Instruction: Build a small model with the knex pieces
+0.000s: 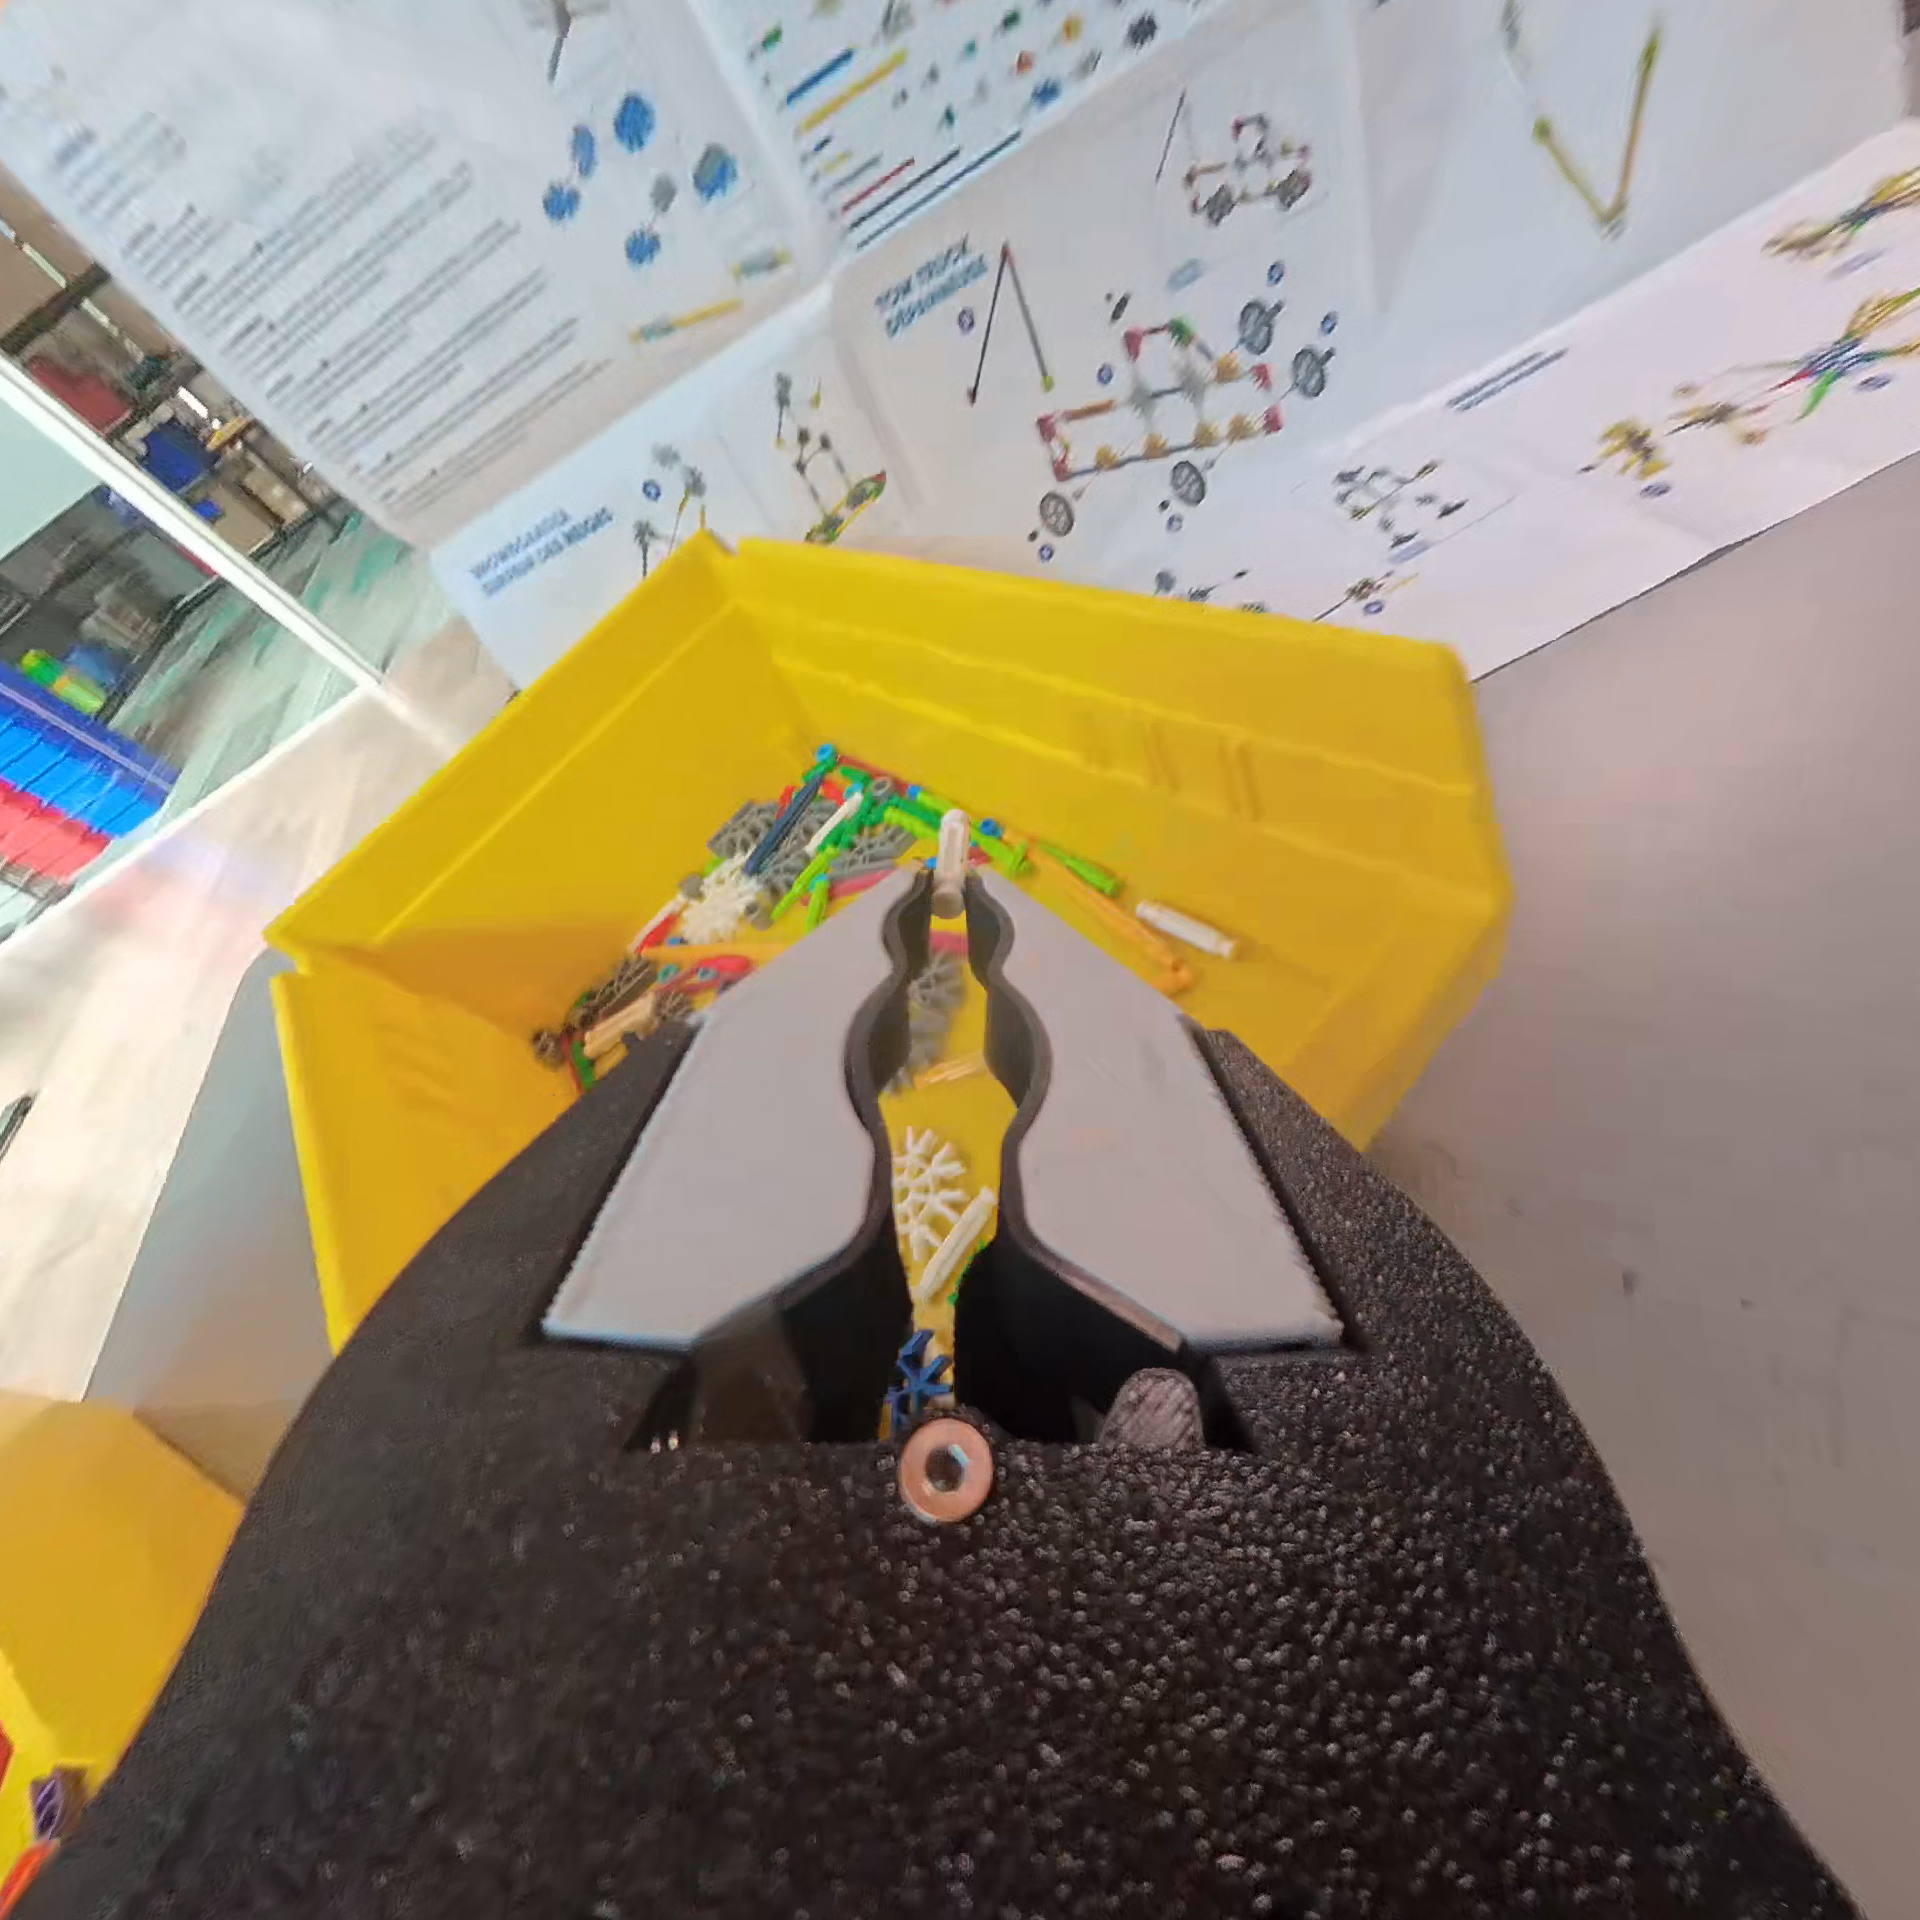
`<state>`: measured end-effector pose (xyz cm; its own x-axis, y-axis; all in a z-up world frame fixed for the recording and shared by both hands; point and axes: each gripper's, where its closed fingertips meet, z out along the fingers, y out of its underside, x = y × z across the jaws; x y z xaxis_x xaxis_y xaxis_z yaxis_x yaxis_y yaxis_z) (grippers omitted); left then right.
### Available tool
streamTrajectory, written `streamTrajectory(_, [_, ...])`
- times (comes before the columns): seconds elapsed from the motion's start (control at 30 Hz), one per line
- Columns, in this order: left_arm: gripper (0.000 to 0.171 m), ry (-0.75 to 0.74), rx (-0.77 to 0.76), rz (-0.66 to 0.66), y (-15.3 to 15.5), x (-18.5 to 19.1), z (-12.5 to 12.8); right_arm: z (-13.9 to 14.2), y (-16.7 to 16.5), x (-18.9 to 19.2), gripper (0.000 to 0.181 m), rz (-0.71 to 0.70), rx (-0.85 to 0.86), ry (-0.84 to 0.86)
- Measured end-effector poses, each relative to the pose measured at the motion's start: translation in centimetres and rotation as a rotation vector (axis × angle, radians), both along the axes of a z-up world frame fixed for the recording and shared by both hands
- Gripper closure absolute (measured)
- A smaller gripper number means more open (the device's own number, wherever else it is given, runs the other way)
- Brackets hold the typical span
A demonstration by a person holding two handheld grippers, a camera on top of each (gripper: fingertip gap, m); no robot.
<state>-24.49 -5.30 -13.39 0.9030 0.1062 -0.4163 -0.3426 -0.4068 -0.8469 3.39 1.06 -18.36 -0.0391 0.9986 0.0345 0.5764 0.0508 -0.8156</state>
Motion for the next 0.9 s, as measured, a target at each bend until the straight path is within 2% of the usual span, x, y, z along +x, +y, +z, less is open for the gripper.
streamTrajectory(0.07, [0.164,0.009,-0.002,0.051,-0.1,-0.9,-0.2,-1.1,0.3,0.0,0.143,-0.019,0.005,-0.037])
streamTrajectory(0.1, [0.156,0.009,0.008,0.059,0.0,-1.0,0.0,-1.5,0.5,0.0,0.143,-0.026,0.012,-0.056])
streamTrajectory(0.23, [0.145,-0.029,0.076,0.032,0.0,-0.4,1.2,-2.9,0.1,-0.4,0.142,-0.028,-0.022,-0.105])
streamTrajectory(0.33, [0.142,-0.112,0.173,-0.095,0.2,2.5,3.0,-3.8,-0.2,-1.3,0.136,-0.026,-0.04,-0.148])
streamTrajectory(0.43, [0.143,-0.188,0.216,-0.271,0.1,6.9,4.0,-4.3,0.2,-2.8,0.132,-0.007,-0.018,-0.196])
streamTrajectory(0.5, [0.143,-0.212,0.203,-0.36,0.1,9.5,3.7,-4.6,0.7,-3.8,0.13,0.02,-0.012,-0.239])
streamTrajectory(0.63, [0.145,-0.16,0.147,-0.453,0.2,12.5,1.9,-4.6,1.4,-4.6,0.156,0.107,-0.004,-0.291])
streamTrajectory(0.7, [0.146,-0.177,0.102,-0.505,0.2,13.9,0.8,-4.5,1.3,-4.8,0.156,0.138,-0.016,-0.282])
streamTrajectory(0.9, [0.145,-0.324,-0.086,-0.7,-1.0,18.1,-2.4,-2.2,-5.5,-4.6,0.157,0.428,0.035,-0.13])
